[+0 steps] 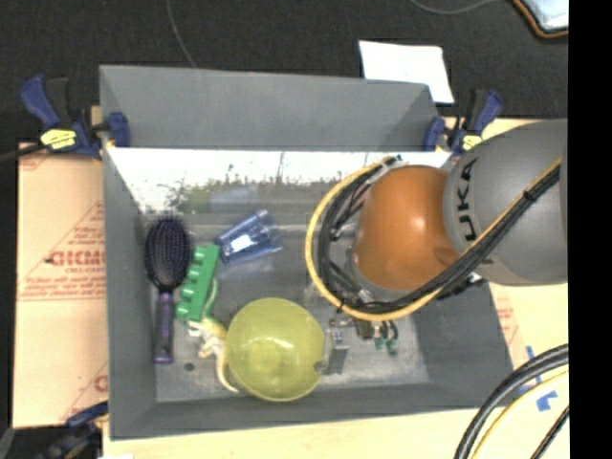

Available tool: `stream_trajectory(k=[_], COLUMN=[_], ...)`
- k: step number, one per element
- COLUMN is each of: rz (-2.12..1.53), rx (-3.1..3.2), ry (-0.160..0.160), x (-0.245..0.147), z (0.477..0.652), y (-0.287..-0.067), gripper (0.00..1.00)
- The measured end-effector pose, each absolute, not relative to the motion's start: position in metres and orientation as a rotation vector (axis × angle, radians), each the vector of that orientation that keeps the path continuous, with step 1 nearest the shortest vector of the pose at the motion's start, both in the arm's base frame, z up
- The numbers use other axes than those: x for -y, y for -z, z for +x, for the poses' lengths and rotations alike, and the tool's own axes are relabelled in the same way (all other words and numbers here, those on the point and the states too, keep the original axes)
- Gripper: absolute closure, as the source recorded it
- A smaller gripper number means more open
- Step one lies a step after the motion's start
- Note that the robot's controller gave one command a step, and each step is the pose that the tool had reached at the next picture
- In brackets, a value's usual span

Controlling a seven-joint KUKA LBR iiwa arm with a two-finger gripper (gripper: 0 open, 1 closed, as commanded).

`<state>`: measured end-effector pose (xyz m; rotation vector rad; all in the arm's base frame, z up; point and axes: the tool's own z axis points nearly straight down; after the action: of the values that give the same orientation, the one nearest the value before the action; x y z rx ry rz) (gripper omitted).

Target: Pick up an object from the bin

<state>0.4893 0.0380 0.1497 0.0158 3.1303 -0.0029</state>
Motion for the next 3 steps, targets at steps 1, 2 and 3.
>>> stream_trajectory(k=[1,2,3], rz=[0.001,0.001,0.010], rx=[-3.113,-3.113,-3.103], ry=[-0.004,-0.004,-0.009], x=[-0.081,-0.081,-0.142], z=[0.500,0.499,0.479], y=[-0.115,-0.115,-0.071], gripper=[1.00,1.00,1.00])
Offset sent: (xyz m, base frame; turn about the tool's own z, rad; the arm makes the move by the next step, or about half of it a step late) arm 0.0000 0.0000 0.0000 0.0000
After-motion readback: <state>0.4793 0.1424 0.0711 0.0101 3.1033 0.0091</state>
